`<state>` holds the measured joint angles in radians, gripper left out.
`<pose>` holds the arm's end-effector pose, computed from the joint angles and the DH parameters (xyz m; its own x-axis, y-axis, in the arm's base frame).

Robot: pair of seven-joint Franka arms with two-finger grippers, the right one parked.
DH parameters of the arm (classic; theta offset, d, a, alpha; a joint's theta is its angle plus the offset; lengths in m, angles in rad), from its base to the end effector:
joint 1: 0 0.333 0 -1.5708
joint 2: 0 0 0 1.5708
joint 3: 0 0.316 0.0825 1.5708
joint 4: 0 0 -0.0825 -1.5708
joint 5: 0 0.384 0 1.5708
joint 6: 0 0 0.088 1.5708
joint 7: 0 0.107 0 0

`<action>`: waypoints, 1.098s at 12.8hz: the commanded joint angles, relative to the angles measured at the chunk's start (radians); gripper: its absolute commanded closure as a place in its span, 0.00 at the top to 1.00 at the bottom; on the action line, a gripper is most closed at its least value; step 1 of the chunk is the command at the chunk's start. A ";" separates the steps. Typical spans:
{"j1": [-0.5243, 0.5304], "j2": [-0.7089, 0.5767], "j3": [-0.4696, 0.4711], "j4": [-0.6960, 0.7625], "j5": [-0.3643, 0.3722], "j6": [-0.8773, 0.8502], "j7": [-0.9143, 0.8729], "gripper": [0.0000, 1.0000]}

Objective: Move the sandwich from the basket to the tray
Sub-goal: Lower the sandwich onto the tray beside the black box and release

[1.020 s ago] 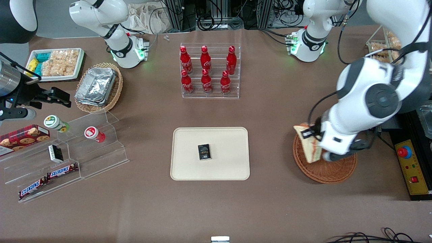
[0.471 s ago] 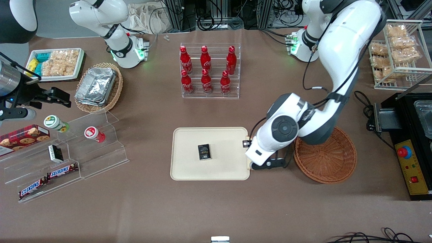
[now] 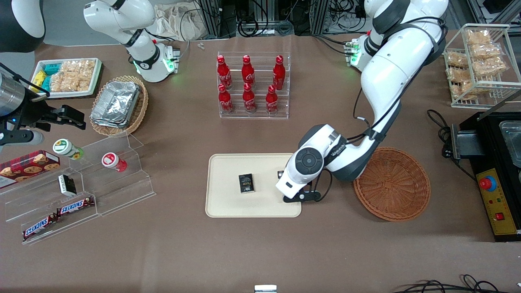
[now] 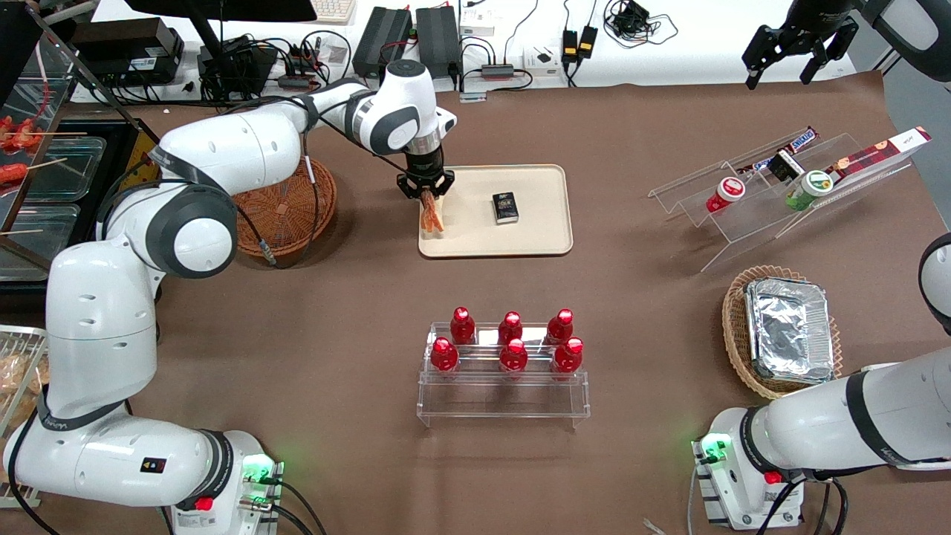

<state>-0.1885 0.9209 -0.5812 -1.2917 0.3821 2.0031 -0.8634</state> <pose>0.6098 -0.4126 0.2392 0.9870 0.0909 -0.1329 0.0956 -0.9950 0.0297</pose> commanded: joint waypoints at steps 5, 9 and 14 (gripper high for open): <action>-0.026 0.010 0.000 0.038 0.131 -0.007 -0.088 1.00; -0.014 -0.066 -0.002 0.038 0.135 -0.068 -0.121 1.00; 0.084 -0.241 -0.005 0.031 0.133 -0.271 -0.132 1.00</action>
<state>-0.1634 0.7585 -0.5809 -1.2365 0.5046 1.7919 -0.9889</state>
